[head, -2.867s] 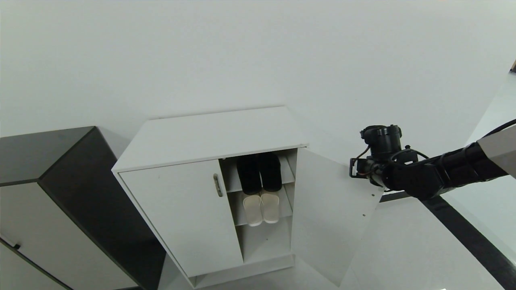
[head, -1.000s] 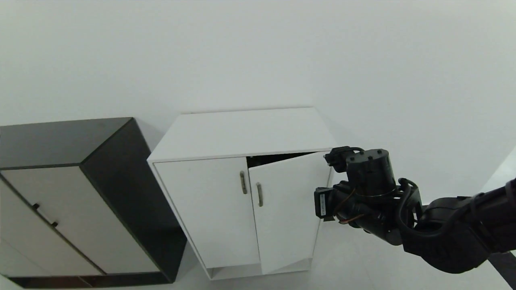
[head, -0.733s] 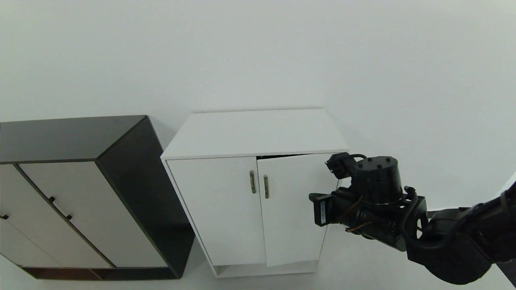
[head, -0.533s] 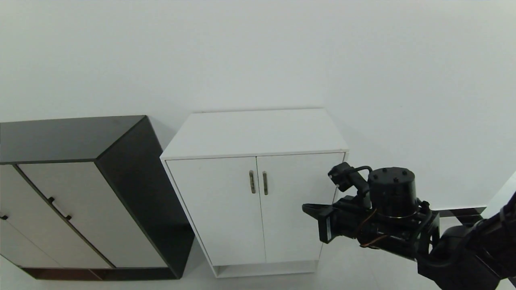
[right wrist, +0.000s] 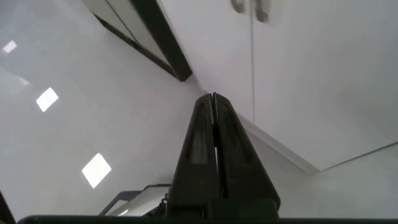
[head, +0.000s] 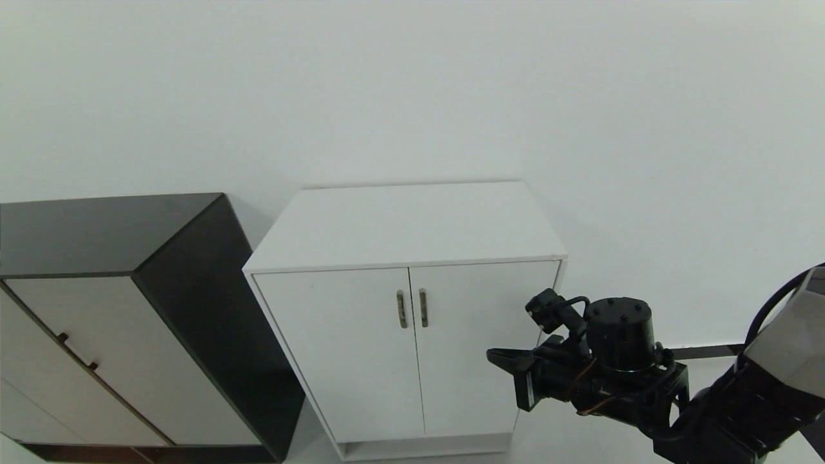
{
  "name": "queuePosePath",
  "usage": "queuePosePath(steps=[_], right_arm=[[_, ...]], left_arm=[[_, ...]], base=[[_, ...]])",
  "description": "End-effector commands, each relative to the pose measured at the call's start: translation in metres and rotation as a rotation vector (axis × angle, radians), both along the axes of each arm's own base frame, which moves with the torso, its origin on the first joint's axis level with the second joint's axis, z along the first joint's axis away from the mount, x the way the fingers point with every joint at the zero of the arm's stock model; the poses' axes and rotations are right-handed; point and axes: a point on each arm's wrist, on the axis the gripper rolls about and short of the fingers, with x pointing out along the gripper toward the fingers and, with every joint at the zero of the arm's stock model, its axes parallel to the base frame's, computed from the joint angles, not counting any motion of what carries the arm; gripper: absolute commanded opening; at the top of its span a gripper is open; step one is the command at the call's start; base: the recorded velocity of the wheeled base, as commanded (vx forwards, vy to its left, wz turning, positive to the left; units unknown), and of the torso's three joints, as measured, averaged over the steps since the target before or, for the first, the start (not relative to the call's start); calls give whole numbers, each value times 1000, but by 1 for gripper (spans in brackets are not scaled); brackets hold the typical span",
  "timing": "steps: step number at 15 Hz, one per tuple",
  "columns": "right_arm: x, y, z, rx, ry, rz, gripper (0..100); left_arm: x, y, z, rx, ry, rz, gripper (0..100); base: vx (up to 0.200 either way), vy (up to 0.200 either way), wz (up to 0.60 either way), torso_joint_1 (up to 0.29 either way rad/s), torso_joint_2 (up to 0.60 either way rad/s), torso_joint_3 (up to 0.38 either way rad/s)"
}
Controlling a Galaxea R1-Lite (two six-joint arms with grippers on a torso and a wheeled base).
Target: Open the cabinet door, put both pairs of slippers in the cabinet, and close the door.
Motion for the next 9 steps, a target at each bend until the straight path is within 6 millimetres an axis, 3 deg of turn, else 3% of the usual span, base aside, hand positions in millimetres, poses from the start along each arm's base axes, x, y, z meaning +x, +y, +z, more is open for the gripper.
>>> queuePosePath(steps=[1, 3, 9], right_arm=[[5, 4, -12, -15, 21, 2, 0], [12, 9, -15, -8, 11, 1, 0], [34, 21, -24, 5, -7, -15, 0]], left_arm=[[0, 0, 0, 1, 0, 1, 0], [0, 0, 0, 1, 0, 1, 0], [0, 0, 0, -1, -1, 2, 0]], base=[[200, 0, 0, 17, -2, 7], [200, 0, 0, 2, 2, 5], [0, 0, 0, 0, 0, 0]])
